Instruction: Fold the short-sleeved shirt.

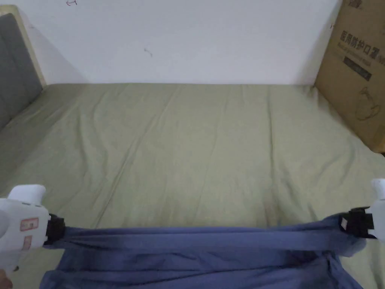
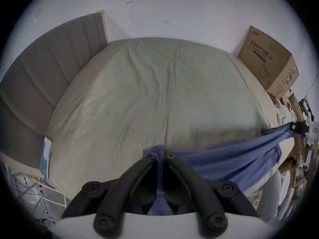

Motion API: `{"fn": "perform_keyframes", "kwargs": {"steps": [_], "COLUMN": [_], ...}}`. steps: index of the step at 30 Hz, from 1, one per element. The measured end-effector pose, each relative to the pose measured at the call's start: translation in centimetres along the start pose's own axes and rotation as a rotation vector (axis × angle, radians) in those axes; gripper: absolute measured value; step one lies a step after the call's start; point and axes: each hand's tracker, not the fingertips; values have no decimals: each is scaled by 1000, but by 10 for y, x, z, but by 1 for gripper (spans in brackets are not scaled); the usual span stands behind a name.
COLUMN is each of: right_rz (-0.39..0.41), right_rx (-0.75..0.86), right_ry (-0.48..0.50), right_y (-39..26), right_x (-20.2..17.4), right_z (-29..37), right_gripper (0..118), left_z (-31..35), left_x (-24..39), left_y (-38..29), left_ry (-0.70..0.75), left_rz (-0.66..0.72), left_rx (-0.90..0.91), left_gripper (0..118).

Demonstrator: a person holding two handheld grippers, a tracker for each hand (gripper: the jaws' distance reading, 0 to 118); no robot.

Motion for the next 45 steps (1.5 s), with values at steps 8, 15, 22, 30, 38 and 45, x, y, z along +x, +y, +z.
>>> {"fn": "perform_keyframes", "kwargs": {"steps": [8, 15, 22, 30, 38, 45], "right_rz": [-61, -109, -73, 5, 67, 127], "right_rx": [-134, -122, -29, 51, -20, -78], "right_ry": [-45, -63, -78, -28, 58, 89], "right_y": [-96, -107, -85, -79, -84, -79], "right_x": [6, 9, -11, -87, -147, -172], "right_z": [-20, -26, -2, -10, -47, -73], "right_gripper": [0, 56, 56, 0, 0, 0], "left_z": [-30, -35, 6, 20, 5, -31], "left_x": [-14, -13, -22, -42, -82, -87], "left_y": [-84, -90, -78, -112, -136, -132], "left_ry": [-6, 3, 64, -64, -135, -227], "left_rz": [21, 112, 112, 289, 495, 580], "left_rx": [-129, -153, -32, 16, 53, -11], "left_gripper": [5, 91, 102, 0, 97, 108]}}
